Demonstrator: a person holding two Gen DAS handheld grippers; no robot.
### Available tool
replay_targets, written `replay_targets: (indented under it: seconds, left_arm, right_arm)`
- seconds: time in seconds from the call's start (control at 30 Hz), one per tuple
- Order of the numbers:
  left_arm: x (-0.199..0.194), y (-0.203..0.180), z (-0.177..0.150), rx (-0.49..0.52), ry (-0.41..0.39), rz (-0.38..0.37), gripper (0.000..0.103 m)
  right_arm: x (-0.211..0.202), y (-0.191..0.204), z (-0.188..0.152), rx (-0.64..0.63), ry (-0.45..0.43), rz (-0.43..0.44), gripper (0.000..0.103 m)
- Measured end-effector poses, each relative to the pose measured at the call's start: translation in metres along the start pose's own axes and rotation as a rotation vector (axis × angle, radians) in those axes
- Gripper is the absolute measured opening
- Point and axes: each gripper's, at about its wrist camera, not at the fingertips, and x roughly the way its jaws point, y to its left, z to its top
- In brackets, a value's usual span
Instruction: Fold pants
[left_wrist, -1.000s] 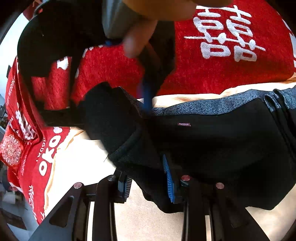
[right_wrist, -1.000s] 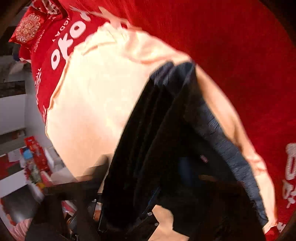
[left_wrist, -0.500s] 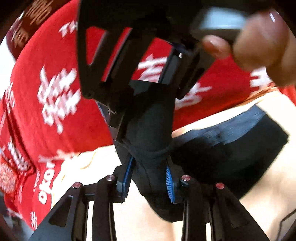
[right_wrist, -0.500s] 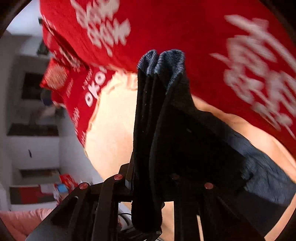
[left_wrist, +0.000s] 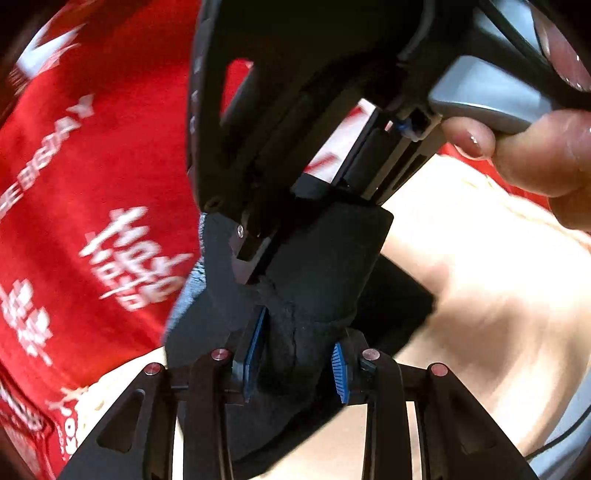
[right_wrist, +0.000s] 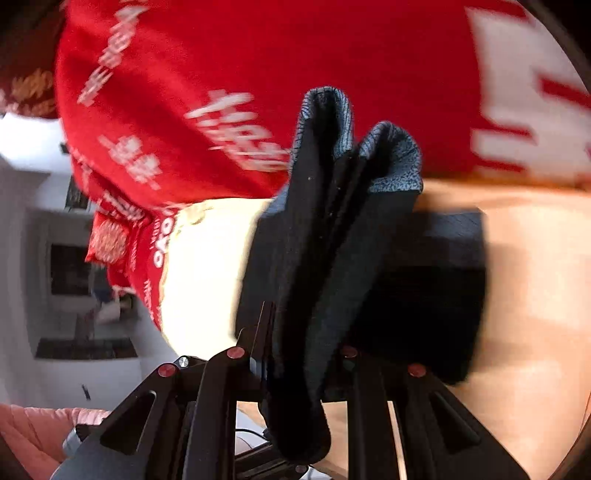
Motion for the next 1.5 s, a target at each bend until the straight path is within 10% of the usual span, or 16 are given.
replay_targets:
  seconds: [0.3, 0.4, 0.47, 0.9, 1.5]
  left_arm:
    - [0.054, -0.066, -0.018, 0.093, 0.145, -0.005, 0.033]
    - [0.049, -0.065, -0.018, 0.087, 0.161, -0.028, 0.061]
    - [0.041, -0.061, -0.017, 0.069, 0.159, -0.035, 0.063]
    - [0.006, 0.036, -0.053, -0.148, 0.231, -0.034, 0.063]
    - [0.021, 0.148, -0.119, -0.588, 0.431, -0.057, 0.063]
  right_arm:
    - [0.043, -0.099, -0.028, 0.147, 0.022, 0.019, 0.023]
    - [0.04, -0.106, -0.031, 0.157, 0.01, 0.033, 0.023]
    - [0.038, -0.103, -0.03, 0.162, 0.009, 0.023, 0.025]
    - [0.004, -0.085, -0.049, 0.132, 0.003, -0.318, 0.042]
    - [0.002, -0.069, -0.116, 0.234, -0.008, -0.514, 0.057]
